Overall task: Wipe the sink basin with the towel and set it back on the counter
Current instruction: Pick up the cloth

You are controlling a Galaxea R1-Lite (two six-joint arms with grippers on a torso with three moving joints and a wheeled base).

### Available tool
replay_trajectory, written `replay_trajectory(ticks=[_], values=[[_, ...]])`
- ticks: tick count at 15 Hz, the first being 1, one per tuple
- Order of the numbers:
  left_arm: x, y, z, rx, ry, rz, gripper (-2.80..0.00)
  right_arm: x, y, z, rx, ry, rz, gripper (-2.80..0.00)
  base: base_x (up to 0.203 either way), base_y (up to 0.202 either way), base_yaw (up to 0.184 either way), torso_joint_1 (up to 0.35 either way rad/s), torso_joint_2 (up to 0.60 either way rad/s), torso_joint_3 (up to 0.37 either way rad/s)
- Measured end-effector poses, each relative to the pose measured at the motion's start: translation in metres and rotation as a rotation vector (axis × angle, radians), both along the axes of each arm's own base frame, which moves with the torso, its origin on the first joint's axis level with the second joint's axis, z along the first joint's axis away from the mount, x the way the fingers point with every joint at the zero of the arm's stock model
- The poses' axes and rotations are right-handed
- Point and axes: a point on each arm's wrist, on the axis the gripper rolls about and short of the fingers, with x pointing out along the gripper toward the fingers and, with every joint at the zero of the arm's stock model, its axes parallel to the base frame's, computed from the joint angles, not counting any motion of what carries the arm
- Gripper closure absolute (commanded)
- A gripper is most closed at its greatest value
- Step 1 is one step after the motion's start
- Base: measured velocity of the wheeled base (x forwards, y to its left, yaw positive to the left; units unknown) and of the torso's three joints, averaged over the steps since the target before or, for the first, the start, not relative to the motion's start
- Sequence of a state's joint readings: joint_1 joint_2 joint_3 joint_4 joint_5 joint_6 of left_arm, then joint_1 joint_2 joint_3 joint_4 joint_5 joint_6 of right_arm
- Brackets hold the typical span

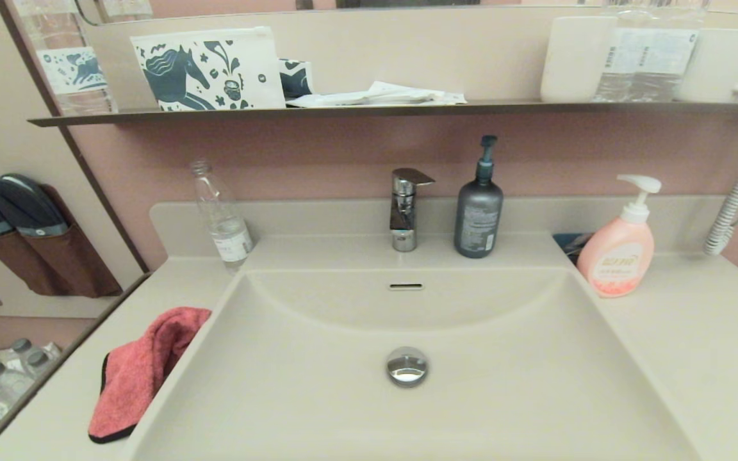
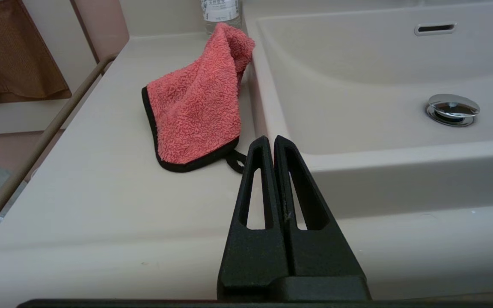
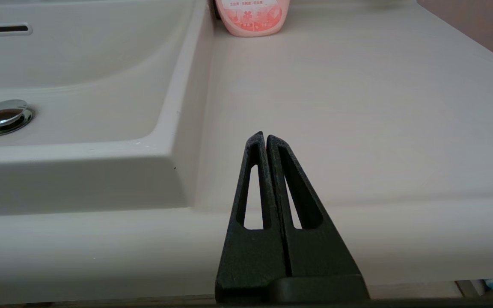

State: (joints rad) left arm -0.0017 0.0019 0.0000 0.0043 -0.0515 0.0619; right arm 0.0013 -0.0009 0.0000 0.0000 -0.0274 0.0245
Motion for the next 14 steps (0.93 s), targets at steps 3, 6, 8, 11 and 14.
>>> replay_trajectory(ticks=[3,6,8,11,14], values=[[0.0,0.0,0.0,0.004,-0.002,0.0,0.0,0.0,0.0,0.0,0.0,0.0,0.0,0.0,0.0,0.0,0.0,0.0,0.0,0.0],[0.0,0.0,0.0,0.006,-0.002,0.0,0.0,0.0,0.0,0.0,0.0,0.0,0.0,0.0,0.0,0.0,0.0,0.0,0.0,0.0],[0.0,0.0,0.0,0.033,-0.002,-0.006,0.0,0.0,0.0,0.0,0.0,0.0,0.0,0.0,0.0,0.0,0.0,0.0,0.0,0.0],[-0.002,0.0,0.008,0.037,-0.022,-0.017,0.0,0.0,0.0,0.0,0.0,0.0,0.0,0.0,0.0,0.0,0.0,0.0,0.0,0.0],[0.0,-0.001,0.026,0.037,-0.02,-0.039,0.0,0.0,0.0,0.0,0.0,0.0,0.0,0.0,0.0,0.0,0.0,0.0,0.0,0.0]])
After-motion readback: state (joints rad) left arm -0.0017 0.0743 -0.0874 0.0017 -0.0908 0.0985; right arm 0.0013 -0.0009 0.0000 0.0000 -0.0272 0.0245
